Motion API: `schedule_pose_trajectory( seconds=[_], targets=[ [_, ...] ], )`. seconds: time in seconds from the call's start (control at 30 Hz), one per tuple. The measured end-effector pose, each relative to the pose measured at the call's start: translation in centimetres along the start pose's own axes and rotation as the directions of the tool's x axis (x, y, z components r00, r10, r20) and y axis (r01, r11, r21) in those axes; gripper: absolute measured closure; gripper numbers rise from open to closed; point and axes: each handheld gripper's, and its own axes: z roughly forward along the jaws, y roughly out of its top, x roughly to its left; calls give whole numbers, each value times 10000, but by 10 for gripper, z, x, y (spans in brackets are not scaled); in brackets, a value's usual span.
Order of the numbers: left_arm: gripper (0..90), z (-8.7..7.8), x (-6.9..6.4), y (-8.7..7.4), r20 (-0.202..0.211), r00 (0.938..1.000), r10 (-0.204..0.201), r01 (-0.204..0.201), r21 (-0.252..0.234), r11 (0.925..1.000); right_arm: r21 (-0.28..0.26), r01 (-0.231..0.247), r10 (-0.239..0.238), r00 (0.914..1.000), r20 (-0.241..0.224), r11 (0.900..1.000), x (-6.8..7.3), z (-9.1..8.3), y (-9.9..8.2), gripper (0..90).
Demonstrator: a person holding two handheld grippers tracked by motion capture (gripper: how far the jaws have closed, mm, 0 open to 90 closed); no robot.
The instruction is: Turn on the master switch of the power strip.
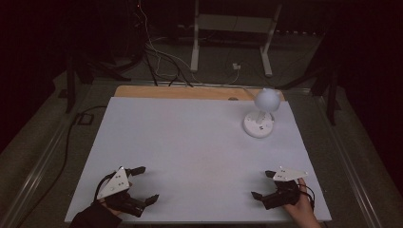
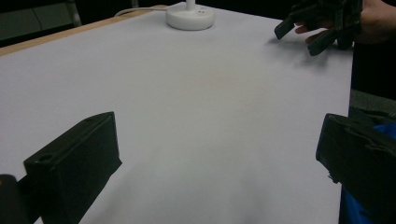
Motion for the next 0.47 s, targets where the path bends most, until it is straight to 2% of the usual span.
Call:
schedule_pose_trajectory(
  seconds=[0.47],
  targets=[
    [0, 0, 0, 0, 2, 10000, 15, -15, 4, 10000, -58, 3, -3, 10000, -20, 10000, 0, 0, 1, 0]
  ],
)
